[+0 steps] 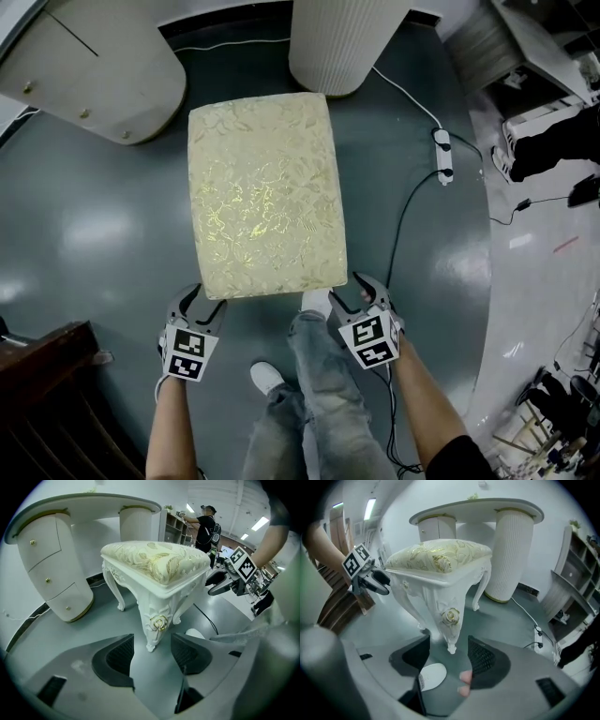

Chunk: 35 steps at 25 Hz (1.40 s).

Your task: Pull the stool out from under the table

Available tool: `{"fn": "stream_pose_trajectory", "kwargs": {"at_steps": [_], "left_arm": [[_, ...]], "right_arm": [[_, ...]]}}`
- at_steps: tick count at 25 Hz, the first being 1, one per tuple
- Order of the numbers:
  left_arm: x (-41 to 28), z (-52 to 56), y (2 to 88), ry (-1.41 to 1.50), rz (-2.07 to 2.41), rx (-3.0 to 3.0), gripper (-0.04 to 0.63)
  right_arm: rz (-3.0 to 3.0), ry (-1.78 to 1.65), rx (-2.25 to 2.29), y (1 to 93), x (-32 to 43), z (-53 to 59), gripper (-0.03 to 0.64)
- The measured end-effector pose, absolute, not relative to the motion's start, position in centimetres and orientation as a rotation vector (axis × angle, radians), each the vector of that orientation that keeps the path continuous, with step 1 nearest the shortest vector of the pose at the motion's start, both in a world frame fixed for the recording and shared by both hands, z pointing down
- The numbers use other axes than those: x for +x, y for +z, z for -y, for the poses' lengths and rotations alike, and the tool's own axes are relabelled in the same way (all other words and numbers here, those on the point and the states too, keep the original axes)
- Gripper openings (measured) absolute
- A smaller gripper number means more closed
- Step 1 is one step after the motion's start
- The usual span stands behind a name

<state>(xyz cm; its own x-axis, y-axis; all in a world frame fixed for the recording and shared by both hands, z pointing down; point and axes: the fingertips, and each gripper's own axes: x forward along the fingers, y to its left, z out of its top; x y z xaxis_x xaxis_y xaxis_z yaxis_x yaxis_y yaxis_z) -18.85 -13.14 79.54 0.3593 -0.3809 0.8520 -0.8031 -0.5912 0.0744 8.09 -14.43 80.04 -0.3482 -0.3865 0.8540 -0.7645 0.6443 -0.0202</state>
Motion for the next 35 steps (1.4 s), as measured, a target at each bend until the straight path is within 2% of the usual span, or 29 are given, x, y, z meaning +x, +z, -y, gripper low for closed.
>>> {"fn": "stream_pose_trajectory", "kwargs": {"at_steps": [3, 6, 10, 12, 19, 25, 35], "left_arm": [[-20.2, 12.7, 78.7, 1.151, 1.068, 2.102, 0.245], [-21.5, 12.3, 77.3, 1.131, 1.133, 2.062, 0.241], [-22.8, 12.2, 74.7, 1.102, 1.219, 2.018, 0.198], [-23.1, 12.5, 73.3, 1.084, 1.259, 2.011, 0.174], [-22.7, 13.8, 67.6, 1.022, 1.362, 2.013, 0.106], [-23.3, 15.1, 63.5, 0.99, 1.439, 2.022, 0.043], [-22.5, 17.3, 56.5, 0.918, 1.514, 2.058, 0.02]], "right_arm": [[1.942, 0.568, 0.961, 79.0, 9.2, 14.0, 0.31], [1.907, 0.62, 1.068, 77.4, 10.6, 14.1, 0.277], [1.888, 0.63, 1.205, 74.3, 11.9, 14.8, 0.229], [1.891, 0.607, 1.258, 72.3, 12.1, 15.4, 0.178], [1.893, 0.563, 1.441, 65.5, 12.9, 17.2, 0.097], [1.915, 0.546, 1.521, 60.5, 13.2, 19.5, 0.064], [2.039, 0.506, 1.493, 52.8, 10.6, 21.8, 0.061]]}}
